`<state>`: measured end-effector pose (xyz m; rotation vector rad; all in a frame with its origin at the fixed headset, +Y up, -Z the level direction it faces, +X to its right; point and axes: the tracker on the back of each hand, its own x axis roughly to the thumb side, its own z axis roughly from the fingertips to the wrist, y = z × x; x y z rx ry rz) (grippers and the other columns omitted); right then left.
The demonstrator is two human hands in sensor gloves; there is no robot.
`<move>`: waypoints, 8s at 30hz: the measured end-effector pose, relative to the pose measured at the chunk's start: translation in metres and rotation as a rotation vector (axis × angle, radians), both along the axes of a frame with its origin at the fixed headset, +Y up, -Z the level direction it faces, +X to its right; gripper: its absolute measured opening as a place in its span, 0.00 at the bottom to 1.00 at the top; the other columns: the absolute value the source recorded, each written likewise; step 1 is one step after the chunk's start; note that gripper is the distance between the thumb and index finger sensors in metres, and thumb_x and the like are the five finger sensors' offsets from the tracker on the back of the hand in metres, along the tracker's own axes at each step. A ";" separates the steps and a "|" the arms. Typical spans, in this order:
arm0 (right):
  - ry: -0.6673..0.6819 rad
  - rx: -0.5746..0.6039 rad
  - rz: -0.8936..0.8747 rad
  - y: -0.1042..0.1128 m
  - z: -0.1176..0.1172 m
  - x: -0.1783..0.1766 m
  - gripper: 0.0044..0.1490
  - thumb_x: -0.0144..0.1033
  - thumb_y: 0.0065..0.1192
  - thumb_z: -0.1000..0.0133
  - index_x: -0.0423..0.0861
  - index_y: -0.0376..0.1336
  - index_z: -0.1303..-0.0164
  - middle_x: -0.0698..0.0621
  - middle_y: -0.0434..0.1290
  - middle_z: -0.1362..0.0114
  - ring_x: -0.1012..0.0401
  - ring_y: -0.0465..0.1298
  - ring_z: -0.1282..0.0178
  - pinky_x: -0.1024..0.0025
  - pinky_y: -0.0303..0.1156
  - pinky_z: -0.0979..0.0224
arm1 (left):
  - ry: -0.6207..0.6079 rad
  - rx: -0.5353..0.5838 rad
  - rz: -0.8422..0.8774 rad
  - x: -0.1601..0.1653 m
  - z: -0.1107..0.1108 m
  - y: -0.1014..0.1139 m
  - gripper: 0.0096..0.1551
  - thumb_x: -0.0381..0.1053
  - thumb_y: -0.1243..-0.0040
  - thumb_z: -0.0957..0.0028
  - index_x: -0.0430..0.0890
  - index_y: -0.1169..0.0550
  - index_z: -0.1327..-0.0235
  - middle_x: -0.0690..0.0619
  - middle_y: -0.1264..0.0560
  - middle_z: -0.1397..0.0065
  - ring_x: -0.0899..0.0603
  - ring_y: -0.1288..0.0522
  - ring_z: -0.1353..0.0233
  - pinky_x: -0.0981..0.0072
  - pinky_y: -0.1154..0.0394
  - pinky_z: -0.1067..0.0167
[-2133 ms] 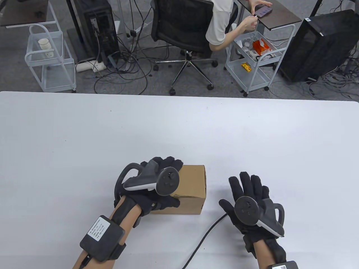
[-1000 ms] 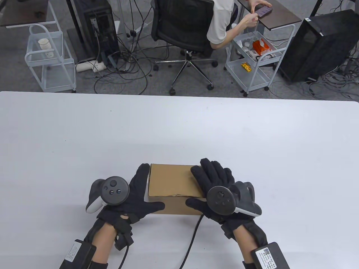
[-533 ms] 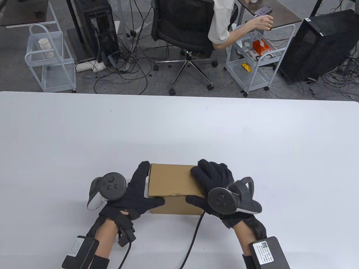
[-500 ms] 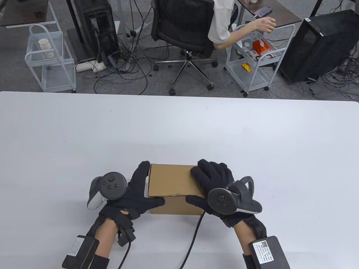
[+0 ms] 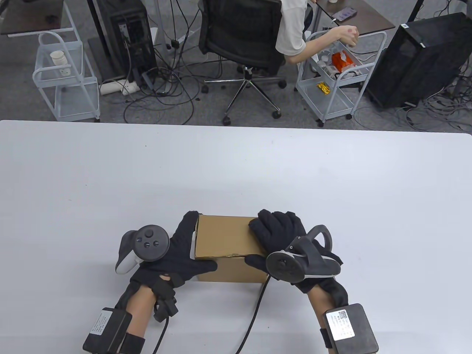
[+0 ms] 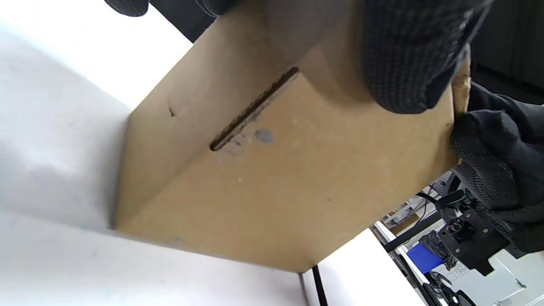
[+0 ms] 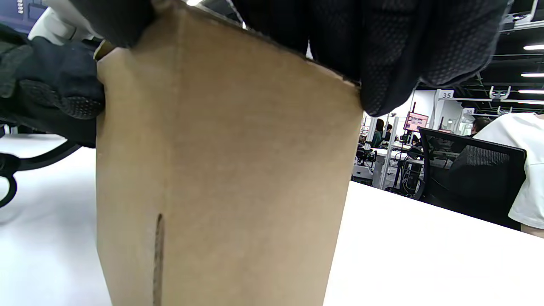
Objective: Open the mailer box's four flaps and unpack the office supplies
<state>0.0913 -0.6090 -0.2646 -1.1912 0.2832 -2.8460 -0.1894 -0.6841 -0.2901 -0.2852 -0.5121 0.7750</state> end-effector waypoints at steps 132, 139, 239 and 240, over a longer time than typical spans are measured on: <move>-0.234 -0.305 -0.794 -0.069 -0.011 0.027 0.62 0.55 0.66 0.40 0.36 0.37 0.15 0.46 0.76 0.27 0.42 0.82 0.33 0.36 0.72 0.26 | -0.083 0.024 0.163 -0.034 -0.002 0.004 0.77 0.73 0.29 0.52 0.55 0.72 0.21 0.47 0.68 0.10 0.31 0.49 0.15 0.30 0.46 0.20; -0.207 -0.296 -0.606 -0.067 -0.013 0.015 0.73 0.69 0.67 0.47 0.40 0.33 0.12 0.40 0.58 0.14 0.32 0.64 0.18 0.27 0.58 0.21 | 0.080 0.111 0.181 -0.029 0.003 0.016 0.57 0.52 0.36 0.37 0.51 0.65 0.20 0.42 0.56 0.10 0.31 0.36 0.21 0.35 0.35 0.24; -0.547 -0.428 0.232 -0.048 -0.053 -0.159 0.24 0.46 0.74 0.39 0.51 0.73 0.35 0.56 0.87 0.41 0.55 0.88 0.46 0.50 0.81 0.34 | 0.113 -0.019 -0.272 -0.016 0.026 -0.012 0.52 0.62 0.56 0.33 0.38 0.65 0.17 0.37 0.70 0.13 0.28 0.69 0.14 0.32 0.53 0.23; -0.551 -0.430 0.205 -0.046 -0.053 -0.156 0.24 0.45 0.74 0.40 0.50 0.73 0.35 0.55 0.87 0.42 0.54 0.88 0.47 0.49 0.81 0.34 | 0.113 -0.020 -0.273 -0.016 0.026 -0.012 0.52 0.62 0.56 0.33 0.38 0.65 0.17 0.37 0.70 0.13 0.28 0.69 0.14 0.32 0.53 0.23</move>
